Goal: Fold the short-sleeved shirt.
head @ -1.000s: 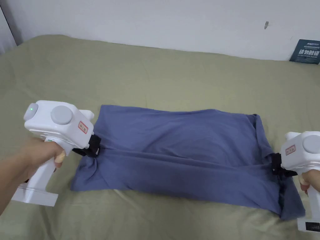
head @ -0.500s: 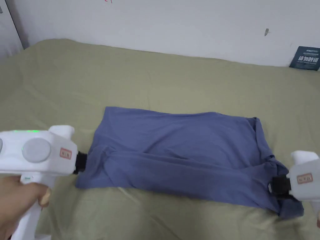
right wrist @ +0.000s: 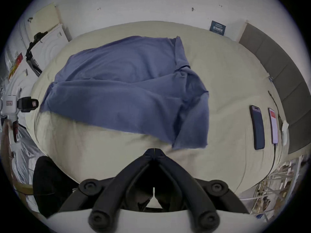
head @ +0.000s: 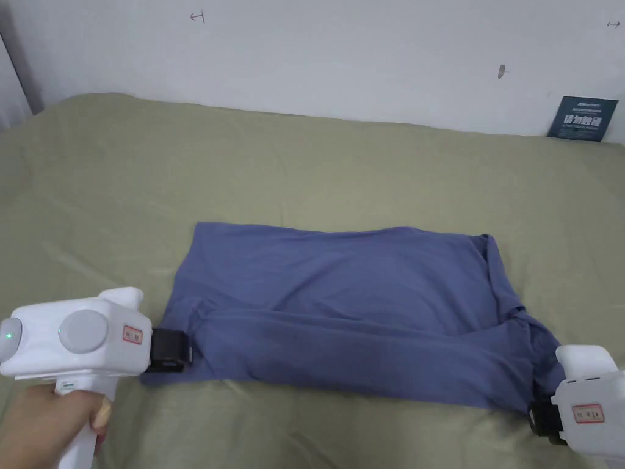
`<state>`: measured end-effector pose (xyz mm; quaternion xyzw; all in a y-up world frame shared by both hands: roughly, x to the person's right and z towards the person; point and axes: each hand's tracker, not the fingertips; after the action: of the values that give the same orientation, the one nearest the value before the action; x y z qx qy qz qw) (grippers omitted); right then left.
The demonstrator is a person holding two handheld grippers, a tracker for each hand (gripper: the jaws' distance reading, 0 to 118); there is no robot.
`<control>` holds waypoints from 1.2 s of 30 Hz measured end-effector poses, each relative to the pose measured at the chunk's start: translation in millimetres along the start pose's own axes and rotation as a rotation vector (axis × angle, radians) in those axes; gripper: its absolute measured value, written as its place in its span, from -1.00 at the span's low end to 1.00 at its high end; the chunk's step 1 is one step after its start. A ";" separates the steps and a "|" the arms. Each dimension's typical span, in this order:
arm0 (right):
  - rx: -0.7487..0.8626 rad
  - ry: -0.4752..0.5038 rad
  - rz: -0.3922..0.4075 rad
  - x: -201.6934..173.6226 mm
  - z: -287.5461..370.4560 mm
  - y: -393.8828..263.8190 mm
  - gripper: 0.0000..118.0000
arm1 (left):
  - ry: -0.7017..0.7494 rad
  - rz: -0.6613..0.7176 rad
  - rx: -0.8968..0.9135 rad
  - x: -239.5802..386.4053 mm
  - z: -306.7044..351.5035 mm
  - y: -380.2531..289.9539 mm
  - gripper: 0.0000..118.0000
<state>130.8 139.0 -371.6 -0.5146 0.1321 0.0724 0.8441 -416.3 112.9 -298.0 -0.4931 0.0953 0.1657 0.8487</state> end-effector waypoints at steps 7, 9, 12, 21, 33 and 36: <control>0.051 -0.028 -0.128 27.0 -5.5 11.3 -0.66 | 0.090 -0.051 -0.143 18.2 -34.2 3.5 0.20; 0.058 -0.039 -0.163 35.8 -13.2 19.6 0.72 | 0.115 -0.080 -0.055 21.3 -18.1 -1.5 -0.63; 0.041 -0.006 -0.196 45.9 -31.7 32.8 0.73 | -0.007 -0.086 -0.057 19.9 -8.1 2.4 -0.91; -0.073 0.042 -0.253 47.8 -78.0 53.0 -0.84 | -0.013 -0.039 -0.092 12.0 -10.5 8.2 -0.91; -0.012 0.115 -0.121 45.8 27.7 39.5 -0.87 | -0.108 -0.056 -0.035 -4.4 63.4 4.1 -0.92; -0.031 0.138 -0.123 48.4 43.0 13.4 -0.87 | -0.120 -0.072 -0.046 -11.0 77.2 -19.5 -0.92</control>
<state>179.9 182.6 -378.6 -0.5384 0.1571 -0.0133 0.8278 -419.3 168.9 -240.4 -0.5047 0.0227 0.1665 0.8468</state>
